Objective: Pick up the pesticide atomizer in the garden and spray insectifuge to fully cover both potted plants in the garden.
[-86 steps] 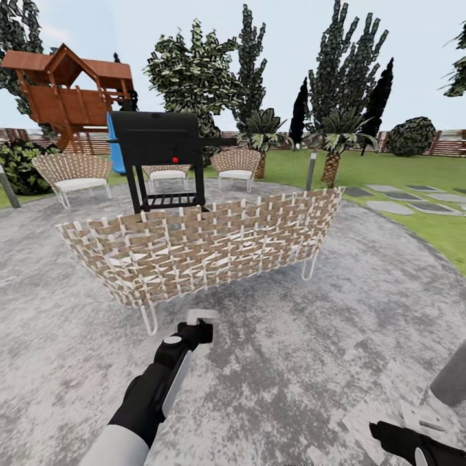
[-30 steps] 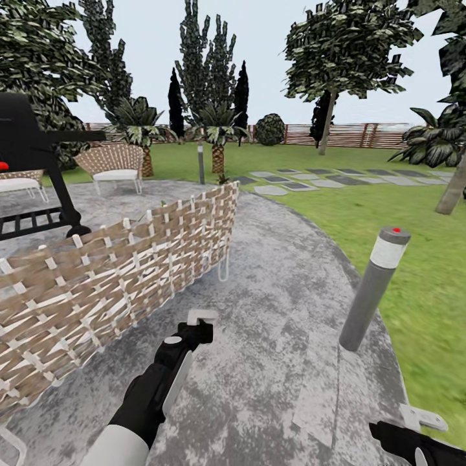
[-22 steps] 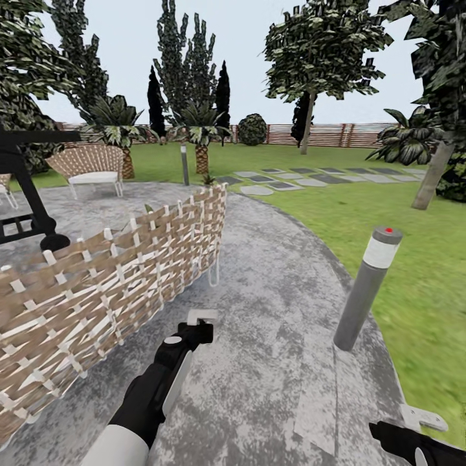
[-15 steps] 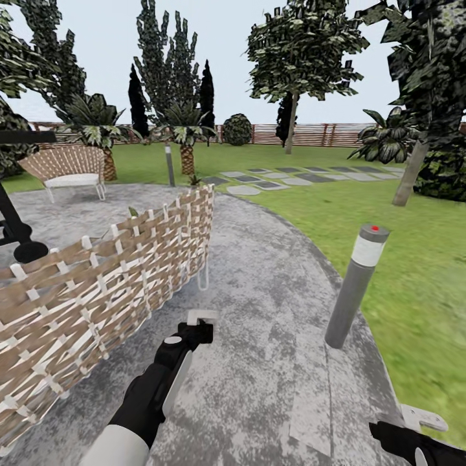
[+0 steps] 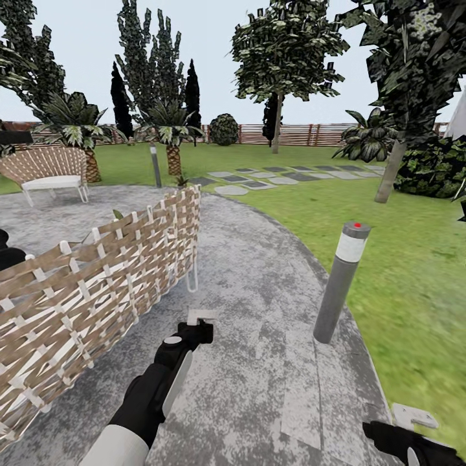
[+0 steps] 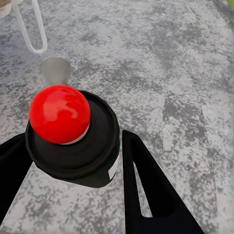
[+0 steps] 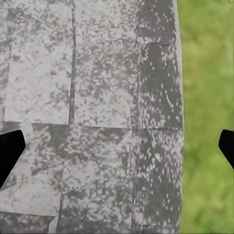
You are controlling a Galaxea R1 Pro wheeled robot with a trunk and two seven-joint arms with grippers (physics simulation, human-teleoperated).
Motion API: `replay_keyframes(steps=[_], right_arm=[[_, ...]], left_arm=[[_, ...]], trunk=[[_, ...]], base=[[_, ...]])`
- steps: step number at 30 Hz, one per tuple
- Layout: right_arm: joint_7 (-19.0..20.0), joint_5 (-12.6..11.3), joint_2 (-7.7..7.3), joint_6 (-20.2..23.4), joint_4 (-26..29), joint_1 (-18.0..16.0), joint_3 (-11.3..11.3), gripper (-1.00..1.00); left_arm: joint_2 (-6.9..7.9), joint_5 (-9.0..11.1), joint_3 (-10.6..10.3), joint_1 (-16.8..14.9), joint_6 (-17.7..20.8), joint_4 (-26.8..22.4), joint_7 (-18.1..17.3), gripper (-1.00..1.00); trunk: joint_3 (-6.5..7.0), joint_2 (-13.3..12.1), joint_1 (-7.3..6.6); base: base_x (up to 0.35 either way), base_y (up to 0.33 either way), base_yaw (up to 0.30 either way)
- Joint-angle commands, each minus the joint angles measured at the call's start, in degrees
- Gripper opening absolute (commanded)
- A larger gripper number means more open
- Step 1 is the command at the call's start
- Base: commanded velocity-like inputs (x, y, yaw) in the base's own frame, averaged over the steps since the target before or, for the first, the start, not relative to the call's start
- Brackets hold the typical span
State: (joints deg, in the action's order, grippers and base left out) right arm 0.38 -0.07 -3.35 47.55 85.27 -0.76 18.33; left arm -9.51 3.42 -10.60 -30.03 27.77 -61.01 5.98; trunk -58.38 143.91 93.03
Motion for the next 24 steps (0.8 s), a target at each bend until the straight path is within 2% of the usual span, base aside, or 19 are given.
replay_keyframes(steps=[1,2,4,5,6,8,10,13,15,16,20,24], right_arm=[[0.07,0.02,0.05,-0.32,-0.06,-0.03,-3.12,1.00],[0.11,-0.23,-0.07,-1.19,-0.14,-0.03,-8.23,1.00],[0.11,-0.41,-0.10,-2.88,-0.32,-0.03,-14.99,1.00],[0.07,-0.48,0.04,-5.21,-1.40,-0.03,-19.23,1.00],[-0.02,-0.48,0.09,-6.79,-2.82,-0.03,-21.04,1.00],[-0.24,-0.45,0.31,-8.48,-5.07,-0.03,-22.64,1.00],[-0.44,-0.40,1.60,-9.54,-6.65,-0.08,-23.62,1.00],[-0.59,-0.38,3.88,-10.09,-7.46,-0.13,-24.13,1.00],[-0.61,-0.37,4.38,-10.18,-7.60,-0.12,-24.21,1.00],[-0.62,-0.35,4.58,-10.22,-7.66,-0.12,-24.25,1.00],[-0.64,-0.20,4.83,-10.27,-7.81,-0.12,-24.38,1.00],[-0.51,-0.14,4.78,-10.48,-7.80,-0.12,-24.47,1.00]], left_arm=[[0.02,0.36,-0.18,-0.03,0.27,-0.07,0.44,-1.00],[-0.02,0.36,-0.34,-0.03,0.27,-0.07,0.44,-1.00],[-0.05,0.36,-0.52,-0.03,0.27,-0.07,0.44,-1.00],[-0.06,0.36,-0.59,-0.03,0.27,-0.07,0.43,-1.00],[-0.06,0.36,-0.61,-0.03,0.27,-0.07,0.40,-1.00],[-0.07,0.36,-0.63,-0.03,0.27,-0.07,0.37,-1.00],[-0.07,0.36,-0.64,-0.03,0.25,-0.07,0.36,-1.00],[-0.10,0.39,-0.65,-0.03,0.20,-0.12,0.30,-1.00],[-0.13,0.54,-0.65,-0.03,0.19,-0.14,0.28,-1.00],[-0.14,0.89,-0.65,-0.03,0.19,-0.18,0.27,-1.00],[-0.15,4.77,-0.72,-0.03,0.11,-0.41,0.26,-1.00],[-0.16,6.22,-0.91,-0.03,0.05,-0.78,0.26,-1.00]], trunk=[[-0.06,0.02,-0.01],[-0.06,0.02,-0.01],[-0.06,0.02,-0.01],[-0.06,0.02,-0.01],[-0.06,0.02,-0.01],[-0.06,0.02,-0.01],[-0.06,0.02,-0.01],[-0.06,0.02,-0.01],[-0.06,0.02,-0.01],[-0.06,0.02,-0.01],[-0.06,0.02,-0.01],[-0.06,0.02,-0.01]], base=[[0.000,0.000,-0.001],[0.000,0.000,0.000],[0.000,0.000,0.000],[0.000,0.000,0.000],[0.000,0.000,0.000],[0.000,0.000,0.000],[0.000,0.000,0.000],[0.000,0.000,0.000],[0.000,0.000,0.000],[0.000,0.000,0.000],[0.051,0.000,0.000],[0.159,0.012,0.000]])
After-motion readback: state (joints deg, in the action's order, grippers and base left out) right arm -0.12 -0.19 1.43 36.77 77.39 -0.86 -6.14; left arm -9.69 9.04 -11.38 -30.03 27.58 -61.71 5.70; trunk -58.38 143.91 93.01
